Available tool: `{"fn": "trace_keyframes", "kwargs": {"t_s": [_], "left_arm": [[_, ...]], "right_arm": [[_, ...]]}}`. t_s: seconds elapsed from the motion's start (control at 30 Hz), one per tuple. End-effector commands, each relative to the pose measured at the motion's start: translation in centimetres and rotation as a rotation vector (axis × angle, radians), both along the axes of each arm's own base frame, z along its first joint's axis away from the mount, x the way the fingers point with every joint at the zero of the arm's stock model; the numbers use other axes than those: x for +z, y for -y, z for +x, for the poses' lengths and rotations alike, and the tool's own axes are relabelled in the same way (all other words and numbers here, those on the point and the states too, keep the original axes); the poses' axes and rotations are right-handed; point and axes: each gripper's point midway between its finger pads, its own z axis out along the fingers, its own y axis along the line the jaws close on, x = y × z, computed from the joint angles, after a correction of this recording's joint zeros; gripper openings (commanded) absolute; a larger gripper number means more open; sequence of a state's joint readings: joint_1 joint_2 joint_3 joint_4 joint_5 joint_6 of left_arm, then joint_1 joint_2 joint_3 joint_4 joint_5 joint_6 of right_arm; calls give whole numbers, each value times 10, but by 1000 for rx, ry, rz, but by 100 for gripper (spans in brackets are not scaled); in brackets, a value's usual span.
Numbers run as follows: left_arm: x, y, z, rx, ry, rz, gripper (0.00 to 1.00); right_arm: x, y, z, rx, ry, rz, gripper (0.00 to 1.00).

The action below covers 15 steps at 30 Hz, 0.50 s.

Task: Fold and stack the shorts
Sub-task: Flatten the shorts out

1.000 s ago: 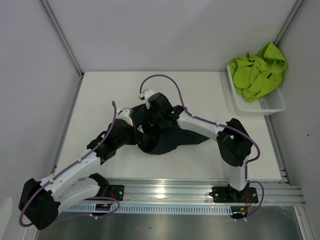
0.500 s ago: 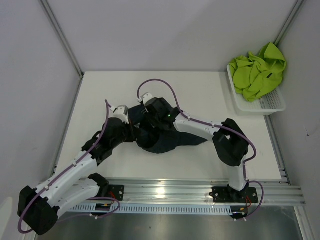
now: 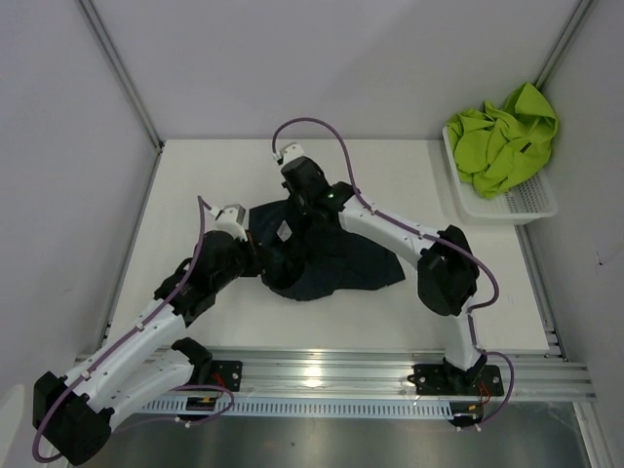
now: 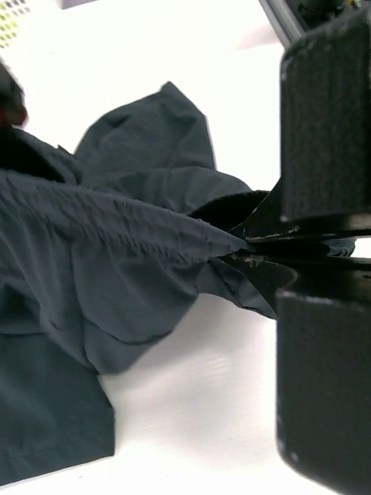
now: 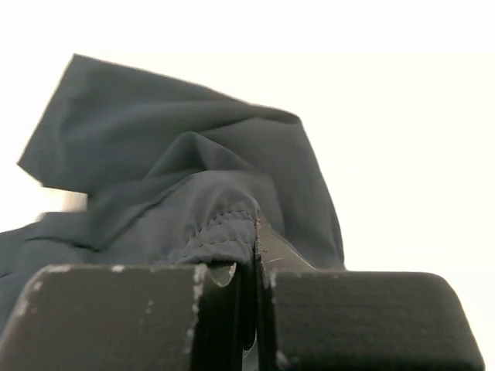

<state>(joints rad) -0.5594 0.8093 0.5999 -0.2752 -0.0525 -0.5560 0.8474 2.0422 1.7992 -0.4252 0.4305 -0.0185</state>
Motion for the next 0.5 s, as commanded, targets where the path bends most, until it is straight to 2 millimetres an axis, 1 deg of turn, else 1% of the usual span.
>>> {"fn": "trace_keyframes", "kwargs": {"t_s": [0.0,0.03,0.07,0.1,0.13,0.17,0.2,0.23,0.27,0.3,0.33,0.37,0.4,0.43,0.47], "left_arm": [[10,-4,7,16,42,13,6],[5,-6,7,22,35,22,7],[6,-6,9,27,41,23,8],[4,-6,11,36,43,27,12],[4,-6,13,38,48,27,15],[4,-5,14,38,51,25,18],[3,-4,15,36,51,25,25],[3,-2,18,36,57,21,28],[8,0,21,35,71,15,31],[4,2,23,31,66,21,38],[3,3,26,36,68,24,40],[6,6,30,36,81,17,41],[4,8,32,34,78,22,43],[-4,11,36,34,58,41,44],[-3,14,40,34,64,44,45]], "right_arm": [[101,31,10,-100,160,94,0],[125,33,1,-79,188,124,0],[135,27,-11,-45,194,134,0],[144,24,-20,-27,203,143,0],[162,24,-31,-7,218,168,0],[169,15,-48,37,219,172,0],[176,12,-58,52,228,176,0],[184,10,-67,63,237,184,0],[195,12,-78,75,244,194,0],[205,4,-93,103,252,211,0],[211,1,-101,118,253,222,0],[218,1,-110,131,254,234,0],[224,0,-117,141,258,244,0],[229,-5,-127,161,262,256,0],[232,-4,-131,167,262,259,0]]}}
